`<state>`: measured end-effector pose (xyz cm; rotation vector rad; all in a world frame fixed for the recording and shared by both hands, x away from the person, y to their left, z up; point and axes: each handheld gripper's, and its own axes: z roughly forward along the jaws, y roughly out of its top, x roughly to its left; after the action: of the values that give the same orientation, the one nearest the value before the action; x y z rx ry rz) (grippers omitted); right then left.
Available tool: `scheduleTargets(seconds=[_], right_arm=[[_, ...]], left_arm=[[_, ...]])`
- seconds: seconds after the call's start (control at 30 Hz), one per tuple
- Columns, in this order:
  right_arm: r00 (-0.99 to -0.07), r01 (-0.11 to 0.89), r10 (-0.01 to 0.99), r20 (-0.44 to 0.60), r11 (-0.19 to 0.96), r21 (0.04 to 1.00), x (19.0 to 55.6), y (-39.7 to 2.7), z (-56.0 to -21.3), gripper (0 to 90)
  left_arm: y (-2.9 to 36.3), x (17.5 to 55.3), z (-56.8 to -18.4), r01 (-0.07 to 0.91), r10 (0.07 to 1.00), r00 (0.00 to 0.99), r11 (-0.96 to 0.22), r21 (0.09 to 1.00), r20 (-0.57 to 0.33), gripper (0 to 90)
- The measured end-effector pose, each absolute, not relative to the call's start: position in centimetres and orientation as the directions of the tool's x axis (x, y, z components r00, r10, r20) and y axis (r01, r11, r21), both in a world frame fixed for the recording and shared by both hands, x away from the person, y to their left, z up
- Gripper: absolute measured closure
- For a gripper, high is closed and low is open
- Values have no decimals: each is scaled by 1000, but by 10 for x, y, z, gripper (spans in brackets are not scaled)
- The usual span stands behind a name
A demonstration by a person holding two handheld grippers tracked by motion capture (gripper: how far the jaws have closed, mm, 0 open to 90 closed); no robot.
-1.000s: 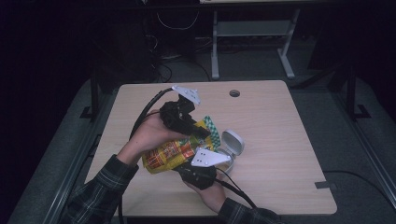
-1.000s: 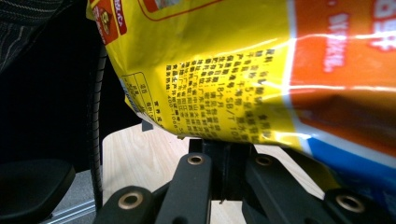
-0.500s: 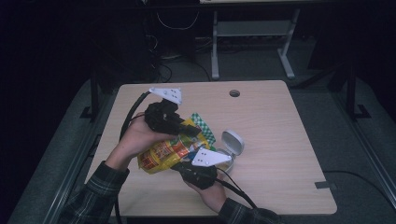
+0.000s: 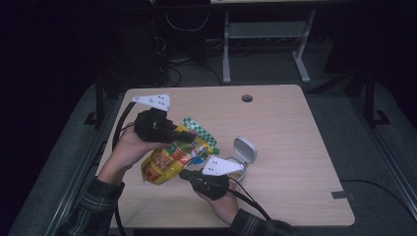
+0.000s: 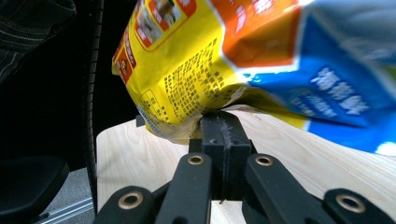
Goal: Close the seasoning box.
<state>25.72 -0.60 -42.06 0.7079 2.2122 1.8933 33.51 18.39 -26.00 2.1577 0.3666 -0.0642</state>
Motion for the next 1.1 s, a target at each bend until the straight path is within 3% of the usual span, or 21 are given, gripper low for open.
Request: scheduleTargets(seconds=[0.47, 1.1], right_arm=[[-883, 218, 443, 152, 100, 971, 255, -9, -416, 900], [-879, 248, 447, 169, 124, 961, 253, -20, -416, 900]], left_arm=[[204, 343, -280, 317, 332, 932, -558, 767, -144, 893], [211, 366, -299, 350, 425, 897, -513, 784, -123, 894]])
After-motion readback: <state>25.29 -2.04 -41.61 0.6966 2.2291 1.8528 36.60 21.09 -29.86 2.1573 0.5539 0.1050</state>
